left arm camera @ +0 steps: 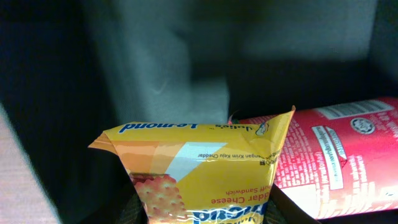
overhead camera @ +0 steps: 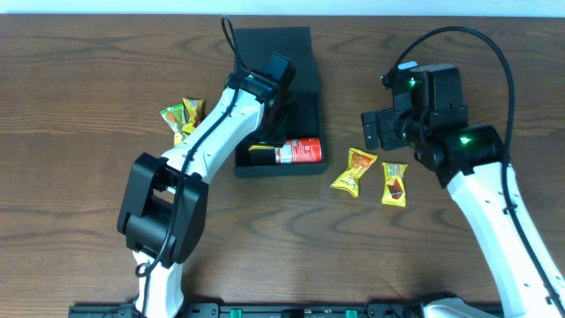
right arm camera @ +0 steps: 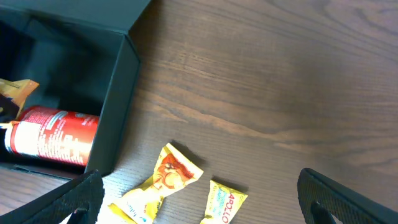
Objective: Pack container
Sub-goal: 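Carry the Lemond packet with the left gripper over the box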
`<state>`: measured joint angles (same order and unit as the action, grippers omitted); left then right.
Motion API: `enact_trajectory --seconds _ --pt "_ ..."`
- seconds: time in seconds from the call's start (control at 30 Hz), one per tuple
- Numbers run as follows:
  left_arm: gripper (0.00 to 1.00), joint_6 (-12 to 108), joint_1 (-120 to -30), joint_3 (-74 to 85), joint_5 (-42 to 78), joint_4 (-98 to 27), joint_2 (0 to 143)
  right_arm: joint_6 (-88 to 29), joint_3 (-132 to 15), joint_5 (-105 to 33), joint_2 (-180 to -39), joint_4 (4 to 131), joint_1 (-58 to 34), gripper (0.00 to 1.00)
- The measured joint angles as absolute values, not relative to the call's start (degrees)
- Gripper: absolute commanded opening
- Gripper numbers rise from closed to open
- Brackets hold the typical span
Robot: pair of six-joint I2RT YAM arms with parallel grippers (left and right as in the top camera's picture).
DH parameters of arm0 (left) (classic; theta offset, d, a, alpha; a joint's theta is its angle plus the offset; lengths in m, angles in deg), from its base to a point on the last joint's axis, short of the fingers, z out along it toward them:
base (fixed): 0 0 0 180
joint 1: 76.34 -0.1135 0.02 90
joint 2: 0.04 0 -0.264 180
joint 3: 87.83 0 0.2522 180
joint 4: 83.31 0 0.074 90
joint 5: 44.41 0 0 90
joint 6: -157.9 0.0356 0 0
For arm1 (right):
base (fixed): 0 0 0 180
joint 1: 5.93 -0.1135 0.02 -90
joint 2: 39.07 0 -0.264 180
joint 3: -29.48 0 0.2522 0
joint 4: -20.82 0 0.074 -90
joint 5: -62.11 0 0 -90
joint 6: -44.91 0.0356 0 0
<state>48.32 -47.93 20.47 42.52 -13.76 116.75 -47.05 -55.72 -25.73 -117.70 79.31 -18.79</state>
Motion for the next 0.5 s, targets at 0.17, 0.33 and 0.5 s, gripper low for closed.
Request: enact_trajectory --seconds 0.17,0.33,0.5 --pt "0.17 46.6 -47.8 20.5 44.5 -12.6 116.8 -47.0 -55.7 -25.8 -117.7 79.3 -18.8 0.99" --pt "0.17 46.2 -47.8 20.5 45.8 -12.0 116.7 -47.1 -55.7 -26.0 -117.7 79.3 -18.8 0.99" --pt "0.19 46.2 -47.8 20.5 46.7 -11.9 116.3 -47.0 -55.7 -26.0 -117.7 79.3 -18.8 0.99"
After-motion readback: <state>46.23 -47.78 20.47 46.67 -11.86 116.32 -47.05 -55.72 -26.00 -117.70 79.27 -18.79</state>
